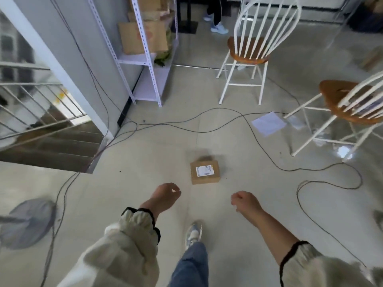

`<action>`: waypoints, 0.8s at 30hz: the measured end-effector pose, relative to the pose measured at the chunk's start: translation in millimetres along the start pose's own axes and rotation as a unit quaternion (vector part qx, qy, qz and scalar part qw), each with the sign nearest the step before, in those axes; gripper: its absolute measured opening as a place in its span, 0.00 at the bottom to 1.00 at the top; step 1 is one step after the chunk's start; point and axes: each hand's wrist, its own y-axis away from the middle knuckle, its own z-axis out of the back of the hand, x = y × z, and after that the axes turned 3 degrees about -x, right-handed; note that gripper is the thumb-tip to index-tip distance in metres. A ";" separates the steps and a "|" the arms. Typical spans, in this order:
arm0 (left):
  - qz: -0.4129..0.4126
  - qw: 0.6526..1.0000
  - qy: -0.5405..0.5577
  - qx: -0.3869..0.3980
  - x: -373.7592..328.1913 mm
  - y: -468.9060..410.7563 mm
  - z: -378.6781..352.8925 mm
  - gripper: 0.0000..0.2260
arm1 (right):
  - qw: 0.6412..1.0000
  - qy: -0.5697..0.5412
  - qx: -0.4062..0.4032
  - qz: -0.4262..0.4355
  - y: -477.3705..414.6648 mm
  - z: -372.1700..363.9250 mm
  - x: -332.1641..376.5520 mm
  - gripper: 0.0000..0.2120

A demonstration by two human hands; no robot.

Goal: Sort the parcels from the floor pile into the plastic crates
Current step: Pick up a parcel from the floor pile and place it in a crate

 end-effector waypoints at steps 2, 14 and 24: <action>0.016 1.000 0.002 0.003 -11.1 -47.2 -10.8 0.12 | 1.000 -0.003 -0.010 -0.007 -49.1 0.4 -7.0 0.10; -0.016 0.994 -0.103 0.025 37.9 -441.6 -200.6 0.25 | 0.998 0.026 0.007 -0.064 -444.9 -121.7 -154.3 0.09; -0.121 0.969 -0.210 0.041 101.5 -653.0 -283.2 0.28 | 0.941 -0.262 0.114 -0.178 -609.1 -237.1 -228.2 0.31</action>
